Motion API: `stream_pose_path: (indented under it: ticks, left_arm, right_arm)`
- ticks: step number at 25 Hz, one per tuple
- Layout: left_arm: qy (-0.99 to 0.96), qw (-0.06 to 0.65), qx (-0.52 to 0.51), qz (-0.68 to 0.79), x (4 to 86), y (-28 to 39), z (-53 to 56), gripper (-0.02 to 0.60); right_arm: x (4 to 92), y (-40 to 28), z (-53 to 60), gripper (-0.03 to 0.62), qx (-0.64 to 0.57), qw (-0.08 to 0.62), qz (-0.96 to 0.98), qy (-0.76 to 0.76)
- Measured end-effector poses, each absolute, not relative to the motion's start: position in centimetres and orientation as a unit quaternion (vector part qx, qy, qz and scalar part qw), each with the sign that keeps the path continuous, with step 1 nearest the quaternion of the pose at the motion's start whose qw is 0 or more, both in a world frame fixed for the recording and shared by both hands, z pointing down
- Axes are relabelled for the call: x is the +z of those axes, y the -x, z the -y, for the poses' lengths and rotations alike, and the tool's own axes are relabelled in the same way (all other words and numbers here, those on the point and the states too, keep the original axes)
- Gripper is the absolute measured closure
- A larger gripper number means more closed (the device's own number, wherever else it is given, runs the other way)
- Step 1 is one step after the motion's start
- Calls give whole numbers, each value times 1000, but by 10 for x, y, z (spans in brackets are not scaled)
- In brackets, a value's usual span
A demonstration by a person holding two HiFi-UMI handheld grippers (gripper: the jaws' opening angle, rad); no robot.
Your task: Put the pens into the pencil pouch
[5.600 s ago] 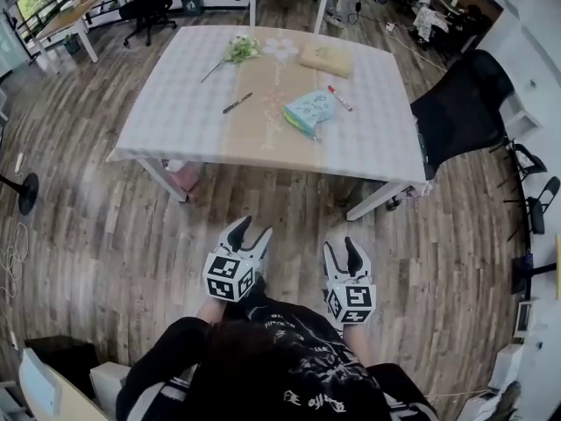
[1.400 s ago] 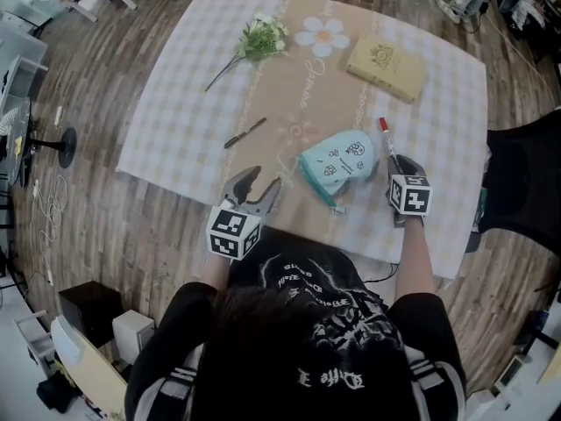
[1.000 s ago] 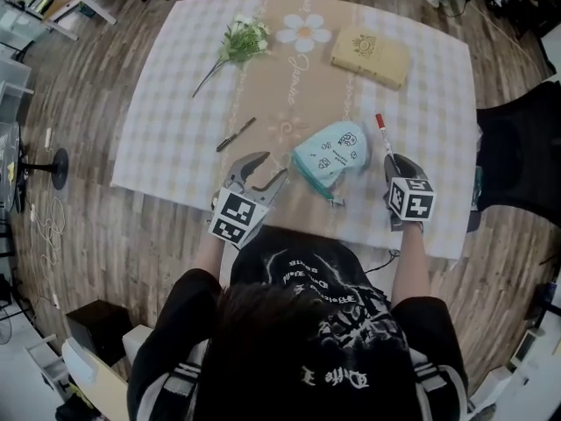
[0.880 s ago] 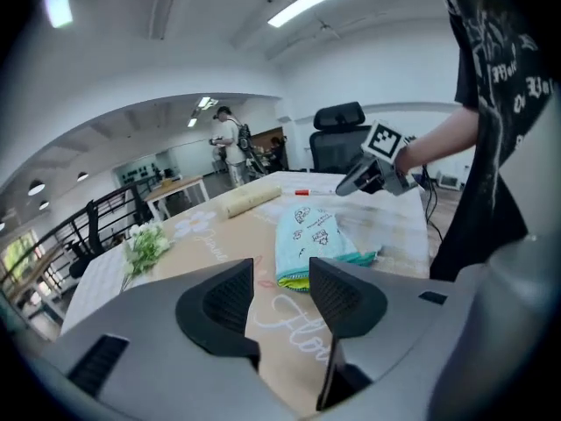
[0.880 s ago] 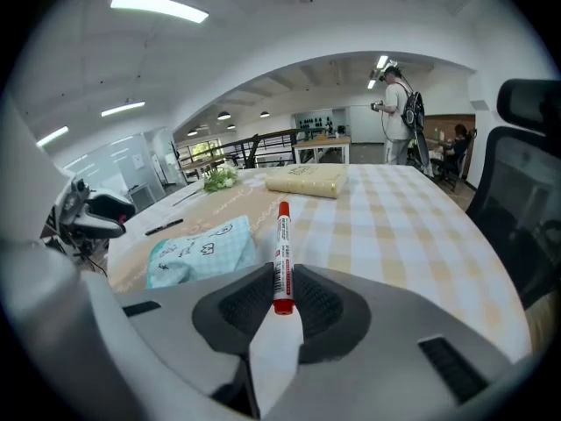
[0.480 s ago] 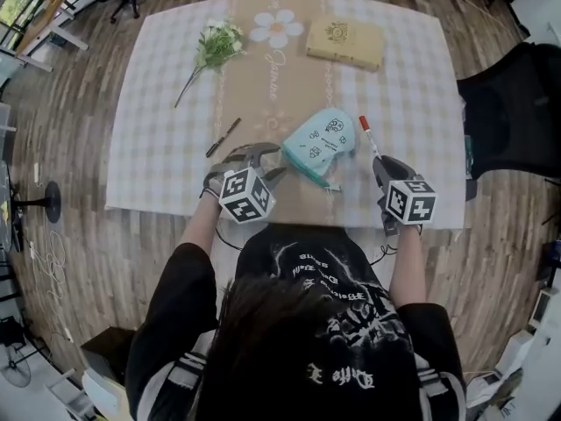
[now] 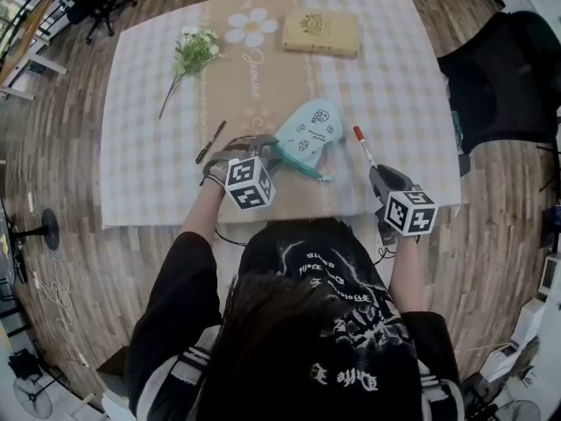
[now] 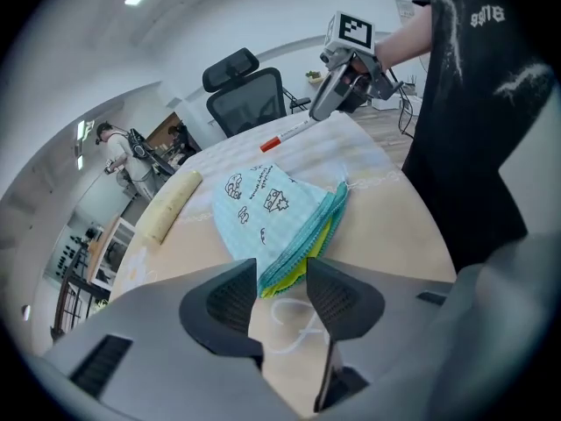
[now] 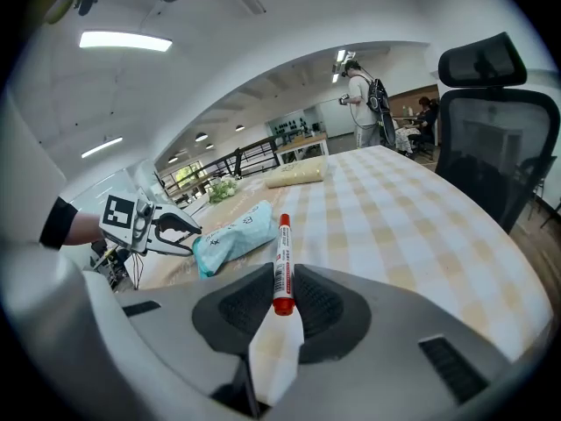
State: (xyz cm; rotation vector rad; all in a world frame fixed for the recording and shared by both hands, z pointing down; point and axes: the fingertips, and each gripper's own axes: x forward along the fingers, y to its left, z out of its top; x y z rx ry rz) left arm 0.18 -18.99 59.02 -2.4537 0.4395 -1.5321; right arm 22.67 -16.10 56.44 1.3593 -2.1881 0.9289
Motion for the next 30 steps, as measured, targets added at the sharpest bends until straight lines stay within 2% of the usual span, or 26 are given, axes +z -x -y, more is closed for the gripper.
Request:
stream_pose_path:
  ticks: [2,5,9,15,25,30]
  left_arm:
    - [832,114,-522,-147,593,-3,193,443]
    - [832,111,-523,-147,596,-3,193,459]
    - [845,82,-502,-164,590,-7,196,544]
    - [870,-6,-442,-218,567,-17,208,554]
    - [877,-91,-341,-325,529,-15,224,554]
    - [873,-170,-264,-373,496,-14,225,554]
  right_arm:
    - [560,-227,156,514,335,186,785,-487]
    - [551,-224,148,514,338,152,797,-476]
    - [544,-224,145,514,327,145,805,-474]
    - [536,-223,149,514,307,159,811,-473]
    - [511,-225,161,514,264,162,826,-471]
    - [498,-228,172,514,244,158,837,-465]
